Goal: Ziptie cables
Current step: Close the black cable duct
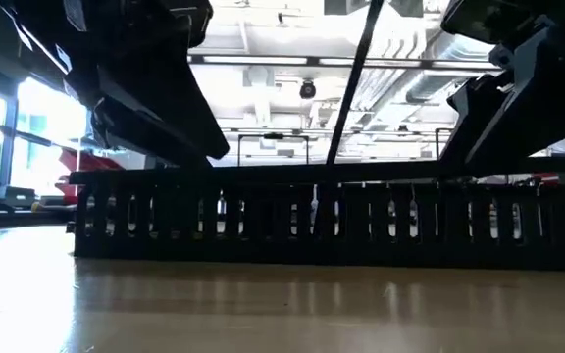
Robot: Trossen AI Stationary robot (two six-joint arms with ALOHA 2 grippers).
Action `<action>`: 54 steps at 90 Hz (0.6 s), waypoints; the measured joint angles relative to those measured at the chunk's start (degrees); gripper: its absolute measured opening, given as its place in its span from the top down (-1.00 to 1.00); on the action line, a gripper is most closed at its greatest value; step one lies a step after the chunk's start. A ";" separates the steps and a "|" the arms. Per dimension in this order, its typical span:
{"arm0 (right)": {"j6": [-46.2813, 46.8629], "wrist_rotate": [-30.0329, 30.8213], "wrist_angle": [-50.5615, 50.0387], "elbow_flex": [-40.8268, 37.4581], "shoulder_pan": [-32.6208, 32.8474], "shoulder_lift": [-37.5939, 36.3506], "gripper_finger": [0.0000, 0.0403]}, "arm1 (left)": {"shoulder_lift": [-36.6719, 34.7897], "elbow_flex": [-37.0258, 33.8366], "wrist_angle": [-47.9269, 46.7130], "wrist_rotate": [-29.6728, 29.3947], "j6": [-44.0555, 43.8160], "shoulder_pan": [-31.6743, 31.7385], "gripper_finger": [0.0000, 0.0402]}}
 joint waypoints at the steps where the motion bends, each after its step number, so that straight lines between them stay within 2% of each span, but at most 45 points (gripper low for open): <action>1: 0.00 0.15 0.01 0.00 0.06 0.00 -0.05 | -0.01 0.00 0.01 -0.04 0.08 0.00 0.04; 54: -2.97 4.26 3.20 -0.02 2.64 0.00 -0.04 | -0.21 0.00 0.17 -0.26 0.35 -0.11 0.04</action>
